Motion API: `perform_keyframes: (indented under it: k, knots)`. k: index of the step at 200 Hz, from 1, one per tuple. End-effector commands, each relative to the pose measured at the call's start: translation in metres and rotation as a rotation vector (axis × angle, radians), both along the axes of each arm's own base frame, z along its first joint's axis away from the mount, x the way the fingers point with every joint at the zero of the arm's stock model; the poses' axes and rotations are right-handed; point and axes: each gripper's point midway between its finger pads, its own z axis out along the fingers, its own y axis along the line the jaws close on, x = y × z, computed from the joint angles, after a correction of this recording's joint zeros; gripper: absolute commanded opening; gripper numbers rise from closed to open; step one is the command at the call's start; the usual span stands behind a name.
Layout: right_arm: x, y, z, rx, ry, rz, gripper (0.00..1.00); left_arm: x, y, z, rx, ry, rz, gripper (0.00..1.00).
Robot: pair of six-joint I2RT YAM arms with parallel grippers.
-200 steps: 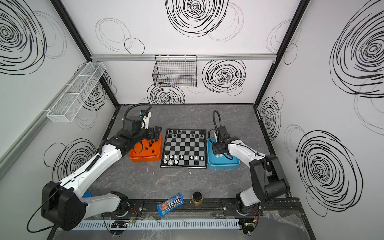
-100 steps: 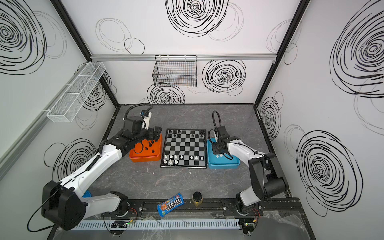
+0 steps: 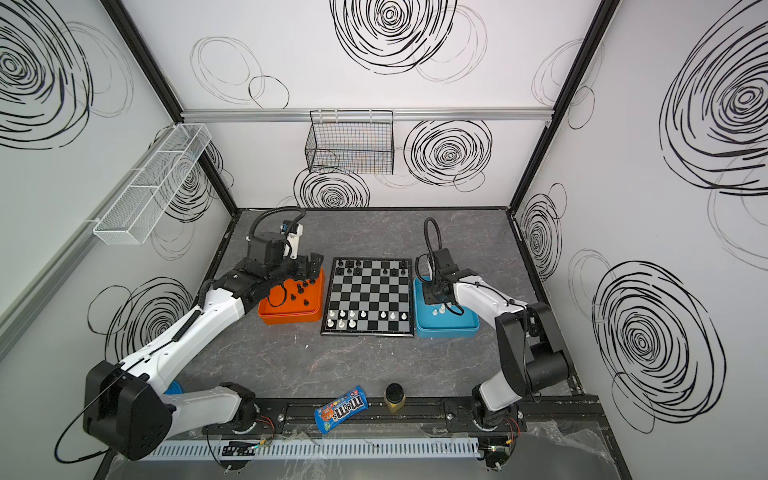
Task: Set up the chess pieces on the board
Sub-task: 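Lower the right gripper onto a white piece in the blue tray and close it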
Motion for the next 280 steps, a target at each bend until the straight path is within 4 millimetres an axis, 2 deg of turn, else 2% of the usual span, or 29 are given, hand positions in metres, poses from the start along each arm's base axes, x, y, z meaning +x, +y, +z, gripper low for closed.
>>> perform_keyframes:
  k: [1, 280]
  knots:
    - [0.002, -0.001, 0.001, -0.010, 0.005, -0.011, 0.34, 0.002, -0.001, 0.009, -0.005, -0.022, 0.002, 0.96]
    - [-0.009, -0.005, -0.015, -0.004, 0.076, -0.041, 0.26, -0.001, 0.000, 0.003, -0.009, -0.006, 0.011, 0.96]
